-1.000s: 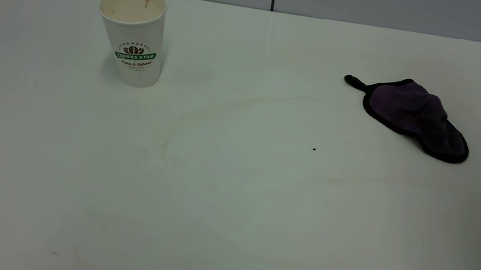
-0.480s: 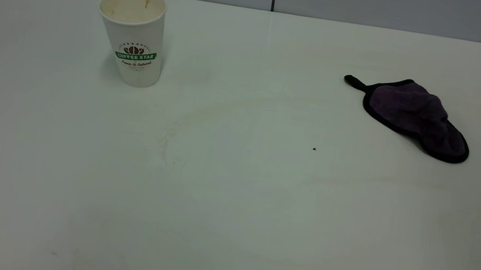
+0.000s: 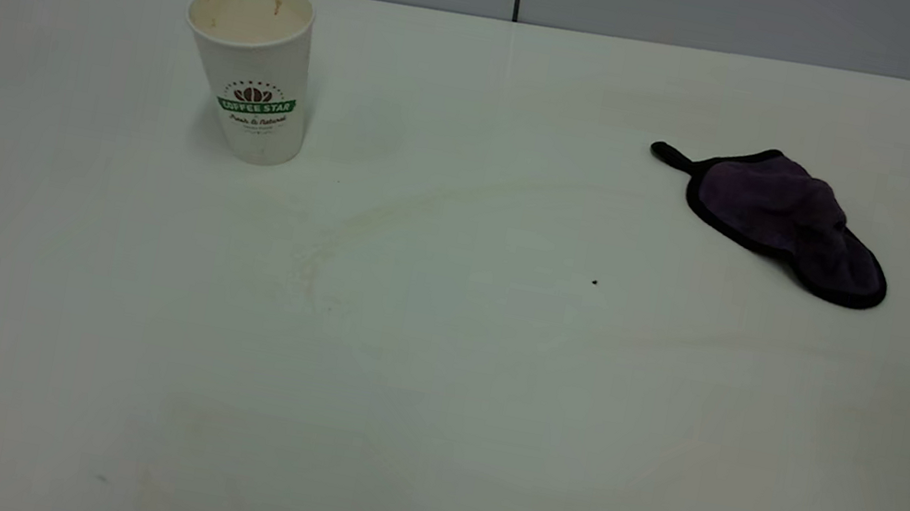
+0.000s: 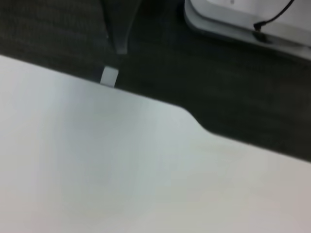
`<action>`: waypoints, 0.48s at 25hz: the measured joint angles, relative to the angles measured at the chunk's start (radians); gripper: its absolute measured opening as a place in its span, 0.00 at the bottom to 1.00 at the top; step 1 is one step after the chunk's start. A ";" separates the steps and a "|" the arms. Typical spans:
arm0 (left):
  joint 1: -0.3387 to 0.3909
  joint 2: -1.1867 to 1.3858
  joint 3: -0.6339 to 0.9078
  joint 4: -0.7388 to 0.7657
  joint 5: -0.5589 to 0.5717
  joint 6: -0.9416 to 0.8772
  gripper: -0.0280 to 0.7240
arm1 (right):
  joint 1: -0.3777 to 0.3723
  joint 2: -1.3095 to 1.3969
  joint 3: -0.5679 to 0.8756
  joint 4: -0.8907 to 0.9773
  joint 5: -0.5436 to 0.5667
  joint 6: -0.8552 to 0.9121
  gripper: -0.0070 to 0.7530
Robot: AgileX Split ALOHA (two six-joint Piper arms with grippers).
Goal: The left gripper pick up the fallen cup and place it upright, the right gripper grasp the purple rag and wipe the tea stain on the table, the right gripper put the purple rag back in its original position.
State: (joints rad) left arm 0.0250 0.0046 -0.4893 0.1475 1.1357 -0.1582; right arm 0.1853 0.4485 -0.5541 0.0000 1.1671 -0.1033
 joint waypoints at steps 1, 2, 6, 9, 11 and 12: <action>0.000 0.000 0.000 0.000 0.000 0.000 0.79 | 0.000 -0.034 0.017 0.000 0.000 0.004 0.89; 0.000 0.000 0.000 0.000 0.000 0.000 0.79 | 0.000 -0.063 0.034 0.000 -0.005 0.007 0.89; 0.000 0.000 0.000 0.000 0.000 0.000 0.79 | 0.000 -0.134 0.074 0.005 -0.043 0.023 0.87; 0.000 0.000 0.000 0.000 0.000 0.000 0.79 | 0.000 -0.155 0.077 0.005 -0.049 0.026 0.86; 0.000 0.000 0.000 0.000 0.000 0.000 0.79 | 0.000 -0.169 0.077 0.006 -0.050 0.026 0.84; 0.000 0.000 0.000 0.000 0.000 0.000 0.79 | 0.000 -0.176 0.078 0.006 -0.050 0.026 0.83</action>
State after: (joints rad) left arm 0.0250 0.0046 -0.4893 0.1475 1.1357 -0.1582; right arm 0.1853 0.2725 -0.4756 0.0062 1.1166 -0.0774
